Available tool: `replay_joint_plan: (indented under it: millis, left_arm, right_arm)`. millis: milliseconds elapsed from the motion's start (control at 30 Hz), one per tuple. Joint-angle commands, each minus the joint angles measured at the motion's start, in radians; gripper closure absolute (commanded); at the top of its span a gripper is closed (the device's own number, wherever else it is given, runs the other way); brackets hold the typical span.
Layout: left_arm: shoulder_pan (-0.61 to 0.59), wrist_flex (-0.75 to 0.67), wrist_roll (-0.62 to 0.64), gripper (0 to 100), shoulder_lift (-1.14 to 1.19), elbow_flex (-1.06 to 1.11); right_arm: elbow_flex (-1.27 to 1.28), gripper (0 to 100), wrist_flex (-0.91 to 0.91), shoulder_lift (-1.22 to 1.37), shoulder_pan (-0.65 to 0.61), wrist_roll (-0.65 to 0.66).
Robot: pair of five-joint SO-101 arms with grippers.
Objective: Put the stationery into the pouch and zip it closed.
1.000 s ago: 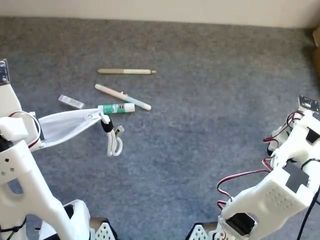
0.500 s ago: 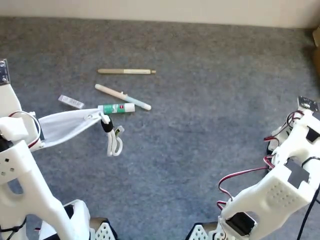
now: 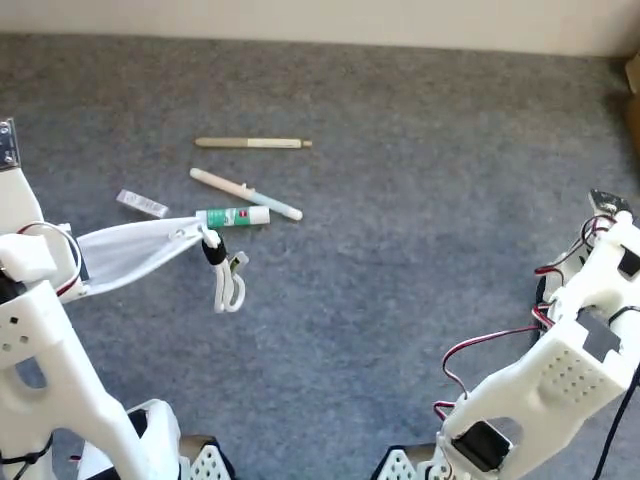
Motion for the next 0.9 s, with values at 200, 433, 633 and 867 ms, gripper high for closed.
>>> replay_joint_plan:
  millis: [200,433,633,867]
  left_arm:
    - [0.019,-0.002,0.003,99,0.013,-0.005]
    - [0.021,-0.002,0.008,99,0.013,-0.005]
    - [0.021,-0.002,0.009,99,0.013,-0.005]
    - [0.021,-0.002,0.06,99,0.013,-0.004]
  right_arm:
    - [-0.031,99.3,0.088,-0.189,-0.091,0.017]
    - [-0.038,99.3,0.191,-0.257,-0.179,0.017]
    - [-0.039,99.3,0.288,-0.358,-0.28,0.011]
    - [-0.033,99.3,0.367,-0.503,-0.381,0.009]
